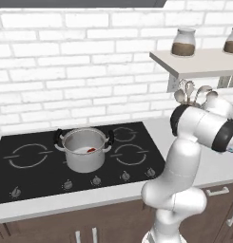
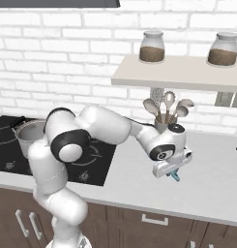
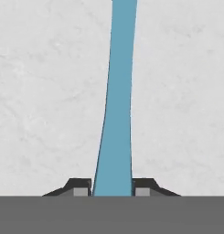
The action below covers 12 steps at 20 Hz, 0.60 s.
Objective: Put the cucumber and bell pepper in the pot. Retrieve the spatula and lightly stir the vegetables in the pot.
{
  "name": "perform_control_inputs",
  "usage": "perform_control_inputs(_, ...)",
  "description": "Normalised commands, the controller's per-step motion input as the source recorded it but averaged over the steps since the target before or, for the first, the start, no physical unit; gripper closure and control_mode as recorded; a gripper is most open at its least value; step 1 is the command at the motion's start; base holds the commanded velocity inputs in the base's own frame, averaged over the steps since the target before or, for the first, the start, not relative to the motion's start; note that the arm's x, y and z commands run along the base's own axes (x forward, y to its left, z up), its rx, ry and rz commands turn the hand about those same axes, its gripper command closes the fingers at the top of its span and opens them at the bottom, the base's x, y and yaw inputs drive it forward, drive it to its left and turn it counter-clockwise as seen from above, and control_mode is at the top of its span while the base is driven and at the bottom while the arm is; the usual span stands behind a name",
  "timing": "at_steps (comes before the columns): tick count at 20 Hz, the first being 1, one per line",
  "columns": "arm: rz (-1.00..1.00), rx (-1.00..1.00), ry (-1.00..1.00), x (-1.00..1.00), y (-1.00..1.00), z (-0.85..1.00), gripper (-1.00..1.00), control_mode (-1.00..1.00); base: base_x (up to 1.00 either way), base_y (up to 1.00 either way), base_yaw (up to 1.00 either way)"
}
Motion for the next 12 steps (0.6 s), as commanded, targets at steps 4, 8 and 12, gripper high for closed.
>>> perform_control_inputs(4, 0.07, 0.0, -0.21, -0.25, 0.75, 0.28, 1.0, -1.0, 0.0, 0.0, 0.0)
perform_control_inputs(8, 0.07, 0.0, -0.16, -0.11, 0.97, 0.35, 1.0, -1.0, 0.0, 0.0, 0.0)
perform_control_inputs(12, 0.12, 0.01, -0.1, 0.0, 0.93, 0.61, 1.0, -1.0, 0.0, 0.0, 0.0)
